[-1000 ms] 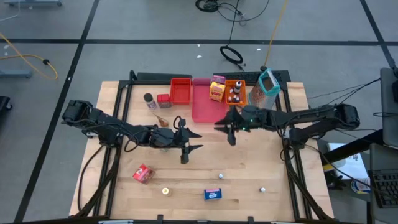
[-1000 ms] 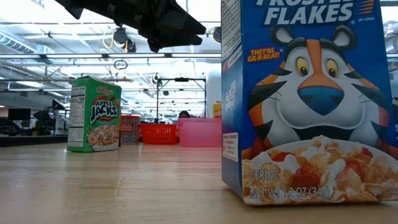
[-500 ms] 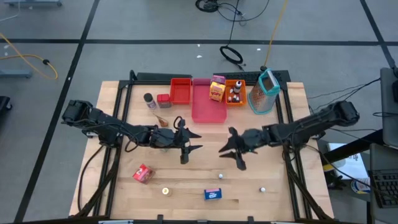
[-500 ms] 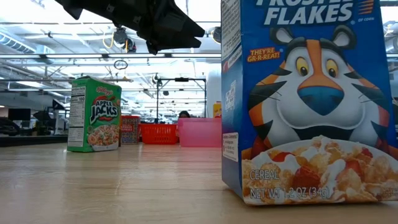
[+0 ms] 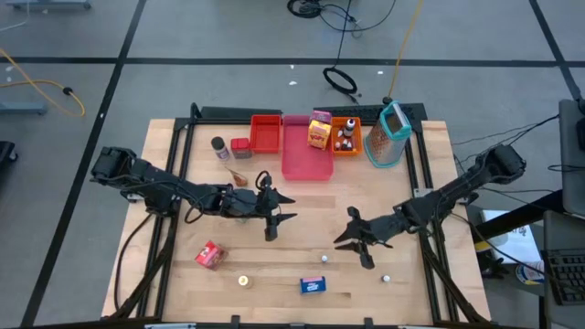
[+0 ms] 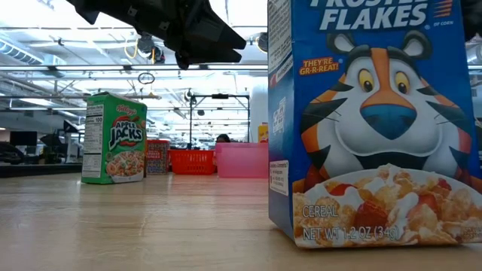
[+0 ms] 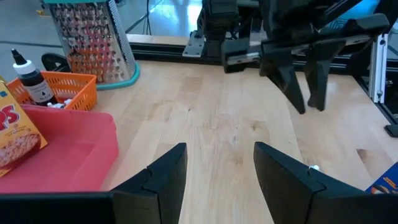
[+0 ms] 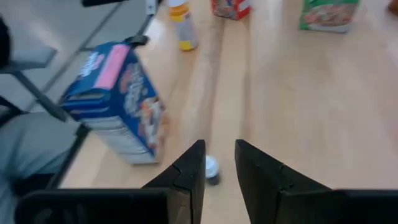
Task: Pick & Place Kitchen Items
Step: Put the black food coloring bottle into the orange bin
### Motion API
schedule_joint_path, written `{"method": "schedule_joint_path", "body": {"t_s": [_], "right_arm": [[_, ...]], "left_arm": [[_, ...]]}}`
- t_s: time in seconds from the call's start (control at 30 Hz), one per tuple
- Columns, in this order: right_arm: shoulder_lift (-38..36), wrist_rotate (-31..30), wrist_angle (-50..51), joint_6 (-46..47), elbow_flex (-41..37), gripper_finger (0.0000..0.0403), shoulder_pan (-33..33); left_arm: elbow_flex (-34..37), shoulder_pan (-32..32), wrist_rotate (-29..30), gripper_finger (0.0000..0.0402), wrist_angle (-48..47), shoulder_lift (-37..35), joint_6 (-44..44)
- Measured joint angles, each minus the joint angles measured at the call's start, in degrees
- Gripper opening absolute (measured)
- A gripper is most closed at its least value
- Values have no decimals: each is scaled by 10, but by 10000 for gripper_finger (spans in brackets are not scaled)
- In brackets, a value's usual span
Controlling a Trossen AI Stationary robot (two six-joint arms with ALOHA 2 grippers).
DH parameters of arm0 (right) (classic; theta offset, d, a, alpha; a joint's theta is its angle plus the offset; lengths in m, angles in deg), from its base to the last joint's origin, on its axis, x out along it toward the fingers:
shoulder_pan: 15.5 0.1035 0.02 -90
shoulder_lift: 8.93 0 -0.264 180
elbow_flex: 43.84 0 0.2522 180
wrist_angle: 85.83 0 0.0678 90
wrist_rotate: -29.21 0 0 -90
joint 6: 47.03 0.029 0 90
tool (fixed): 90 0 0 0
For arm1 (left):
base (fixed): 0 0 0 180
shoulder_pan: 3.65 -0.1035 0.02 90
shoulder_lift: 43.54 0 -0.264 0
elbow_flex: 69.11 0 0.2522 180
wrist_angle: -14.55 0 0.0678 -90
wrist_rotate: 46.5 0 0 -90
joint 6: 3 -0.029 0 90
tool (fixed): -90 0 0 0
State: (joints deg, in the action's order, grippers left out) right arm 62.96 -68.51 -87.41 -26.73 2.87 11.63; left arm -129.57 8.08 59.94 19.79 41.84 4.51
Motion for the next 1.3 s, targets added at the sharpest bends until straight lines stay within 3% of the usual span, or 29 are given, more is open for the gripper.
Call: {"method": "schedule_joint_path", "body": {"t_s": [0.33, 0.7, 1.0, 1.3], "right_arm": [[76, 2, -139, 13, -44, 132, 31], [144, 3, -197, 13, -44, 182, 30], [187, -15, -207, 7, -44, 187, 30], [259, -28, -293, 0, -43, 184, 28]], "left_arm": [[0, 0, 1, 186, 1, 0, 1], [0, 0, 1, 186, 1, 0, 5], [0, 0, 1, 186, 1, 0, 5], [0, 0, 1, 186, 1, 0, 4]]}}
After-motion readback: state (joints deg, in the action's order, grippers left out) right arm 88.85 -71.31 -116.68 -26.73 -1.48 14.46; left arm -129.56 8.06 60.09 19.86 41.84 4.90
